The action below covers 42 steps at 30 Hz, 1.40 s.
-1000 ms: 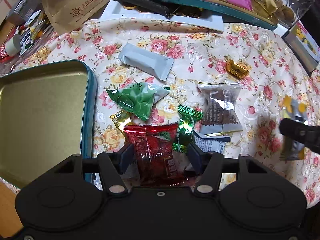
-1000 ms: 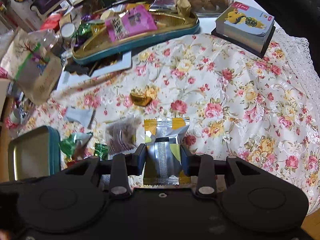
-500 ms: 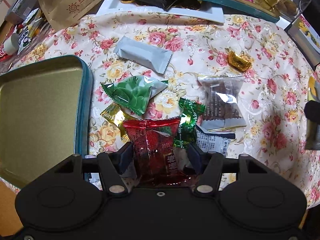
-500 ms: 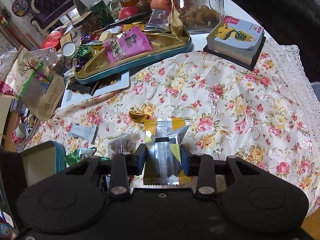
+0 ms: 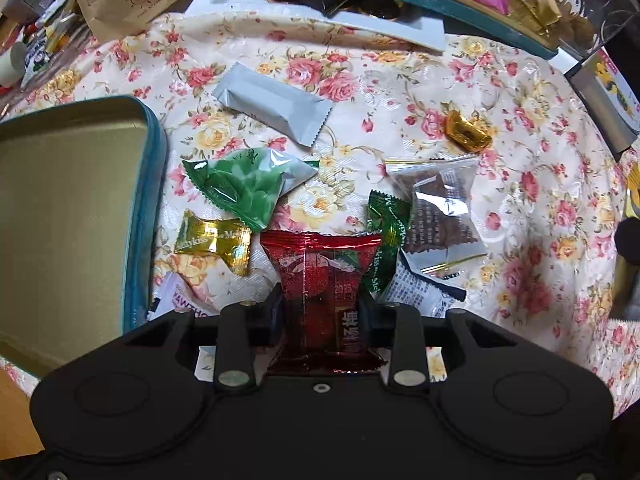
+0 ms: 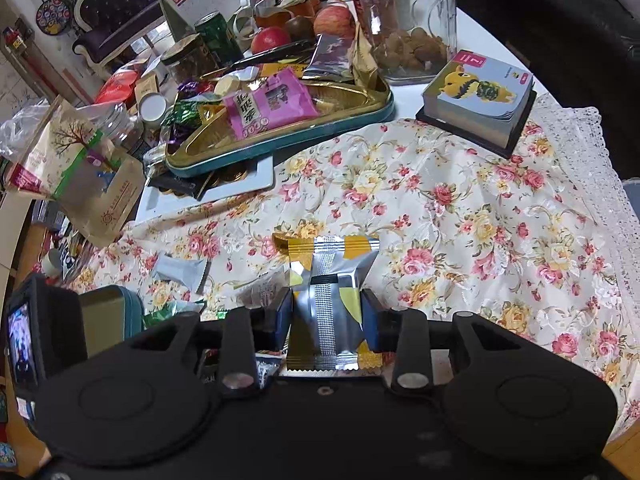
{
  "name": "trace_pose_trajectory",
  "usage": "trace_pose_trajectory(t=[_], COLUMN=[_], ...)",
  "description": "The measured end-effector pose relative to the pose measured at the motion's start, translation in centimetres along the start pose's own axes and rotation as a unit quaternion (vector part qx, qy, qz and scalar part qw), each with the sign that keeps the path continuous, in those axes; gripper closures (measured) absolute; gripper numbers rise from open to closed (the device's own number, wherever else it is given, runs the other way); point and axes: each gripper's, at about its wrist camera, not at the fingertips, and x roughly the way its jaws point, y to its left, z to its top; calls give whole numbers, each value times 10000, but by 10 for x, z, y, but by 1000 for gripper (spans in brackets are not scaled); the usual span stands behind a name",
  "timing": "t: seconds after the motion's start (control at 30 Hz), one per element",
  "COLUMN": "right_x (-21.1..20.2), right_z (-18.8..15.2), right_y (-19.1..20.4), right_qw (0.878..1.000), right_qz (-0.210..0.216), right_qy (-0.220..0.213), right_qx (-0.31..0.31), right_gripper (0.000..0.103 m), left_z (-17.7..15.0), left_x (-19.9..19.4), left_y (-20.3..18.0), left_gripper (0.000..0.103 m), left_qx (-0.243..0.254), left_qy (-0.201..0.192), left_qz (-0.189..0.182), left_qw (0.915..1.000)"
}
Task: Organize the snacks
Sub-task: 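Carry the red candy into the tin tray and open the left tool while the right tool carries its candy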
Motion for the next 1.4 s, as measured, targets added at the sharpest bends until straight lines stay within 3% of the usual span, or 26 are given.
trace_pose_trajectory(t=[0.2,0.3,0.47,0.6,0.73,0.87,0.97,1.07,1.17,1.4], right_x=[-2,0,2,3,4,4,4,4,3,14], right_z=[6,8,6,-1,-10,-18,-25,-34,-42,-53], right_y=[4,16,53,93,134,175,202,226,239,257], right_qw=[9998,9997,9997,9982,9944,9875,9813,9755,9708,9653], right_qz=[-62,-6,168,464,815,1222,1486,1680,1797,1873], right_qy=[-77,-90,-144,-129,-123,-99,-53,-16,6,129], right_qx=[192,239,-46,-356,-667,-995,-1224,-1420,-1588,-1817], right_gripper=[65,65,65,65,65,65,65,65,64,62], left_z=[4,9,17,28,37,36,34,30,26,28], left_x=[-48,-71,-107,-128,-135,-123,-111,-106,-107,-114], left_y=[21,43,93,136,171,207,231,244,251,251], left_gripper=[60,60,60,60,60,59,60,59,59,55], left_qx=[-36,-135,-596,-1022,-1231,-1571,-1901,-2112,-2218,-2109], left_qy=[-469,-738,-1164,-1382,-1367,-1050,-590,-399,-414,-671], left_qz=[-184,-105,354,983,1495,1575,1322,1022,992,1383], left_qw=[9987,9971,9908,9802,9715,9693,9710,9713,9692,9653])
